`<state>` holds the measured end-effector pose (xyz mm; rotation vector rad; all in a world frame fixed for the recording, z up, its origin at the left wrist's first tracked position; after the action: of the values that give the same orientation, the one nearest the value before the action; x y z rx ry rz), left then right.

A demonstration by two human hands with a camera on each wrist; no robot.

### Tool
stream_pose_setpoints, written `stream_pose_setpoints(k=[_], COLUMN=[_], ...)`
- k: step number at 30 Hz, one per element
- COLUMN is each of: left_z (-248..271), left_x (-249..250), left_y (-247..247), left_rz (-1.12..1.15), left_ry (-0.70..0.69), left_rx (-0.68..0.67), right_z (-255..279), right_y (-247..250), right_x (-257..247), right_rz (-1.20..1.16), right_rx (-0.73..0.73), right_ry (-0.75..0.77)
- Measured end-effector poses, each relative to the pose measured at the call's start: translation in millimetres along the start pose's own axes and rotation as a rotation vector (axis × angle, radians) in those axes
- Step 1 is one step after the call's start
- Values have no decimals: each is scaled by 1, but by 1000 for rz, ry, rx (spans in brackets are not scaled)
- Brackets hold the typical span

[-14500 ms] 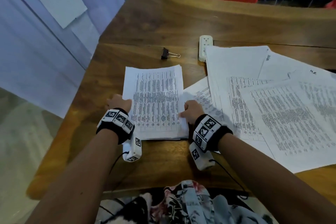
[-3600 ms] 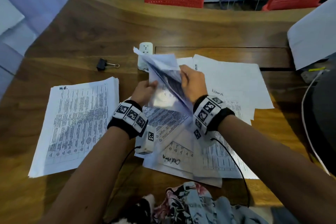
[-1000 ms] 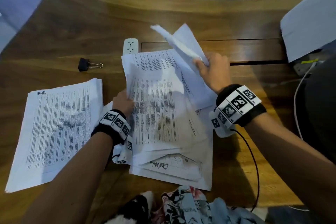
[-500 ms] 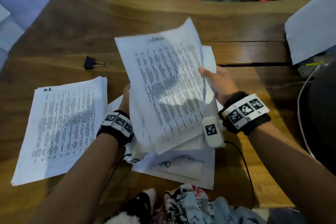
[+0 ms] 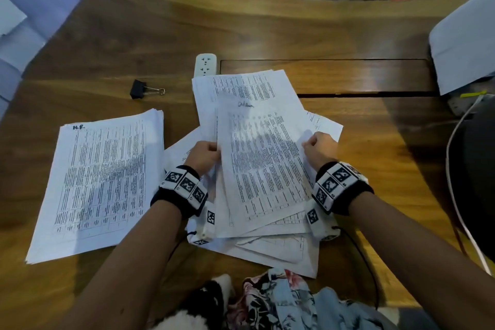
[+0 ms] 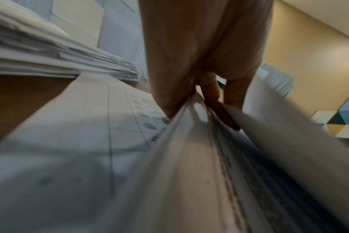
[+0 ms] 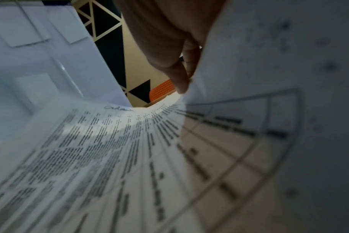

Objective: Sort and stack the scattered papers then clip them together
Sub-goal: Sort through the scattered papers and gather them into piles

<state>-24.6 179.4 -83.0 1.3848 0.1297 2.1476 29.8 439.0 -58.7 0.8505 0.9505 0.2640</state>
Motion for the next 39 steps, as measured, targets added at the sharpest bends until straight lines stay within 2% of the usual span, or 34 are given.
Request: stream_pose_setpoints(k=[2,6,10,13,15,17,19,21,23,24,27,29,31,33,36,39], left_z=[1,2,2,3,1,0,0,-1,3,7,26,37,44,49,59,70], left_x=[-2,-7,-2,3,3,3,5,9,23,34,69,88,102,119,143,156], left_y=[2,16,19,11,4,-2,-8,-9,-7,-5,5,11,19,27,42,58], left_rz=[-70,-13,-57,78,238,281,160,-43,-171,-155,65,224,346,411,531,630], left_ry=[-11,60,49,77,118,138,119,87,4,-74,-245,-301,-364,-444,-605,-734], left_rx=[75,215,274,322,322,267,167,128,130,128,75,49,82,130,182,218], right_z=[-2,-2,0,4,9,17,27,33,33,31,17,9,9,17,40,56], right_y=[9,43,57,41,21,3,-11,-19,-20,-19,-8,4,19,43,79,97], right_x=[3,8,15,12,9,6,5,5,4,4,4,-4,-21,-44,-82,-98], right_rz=[-11,-101,-119,-120,-102,-116,-116,-114,-181,-232,-262,-328,-529,-720,-839,-963], right_rx=[46,189,165,100,23,-22,-53,-77,-59,-41,15,-1,-7,87,249,297], right_ry=[-29,-79,-81,-12,48,74,59,37,22,1,-65,-9,102,245,472,617])
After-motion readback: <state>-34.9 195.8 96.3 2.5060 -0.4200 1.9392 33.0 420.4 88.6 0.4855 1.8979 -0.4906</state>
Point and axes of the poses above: each hand's wrist, its own z-axis away from the middle knuckle, its own y-axis out of the back of the hand, x = y × z, the point moved 4 cm from there along -z, towards the middle knuckle, and after that the axes turned 3 degrees about -x, right-handed, at the moved point
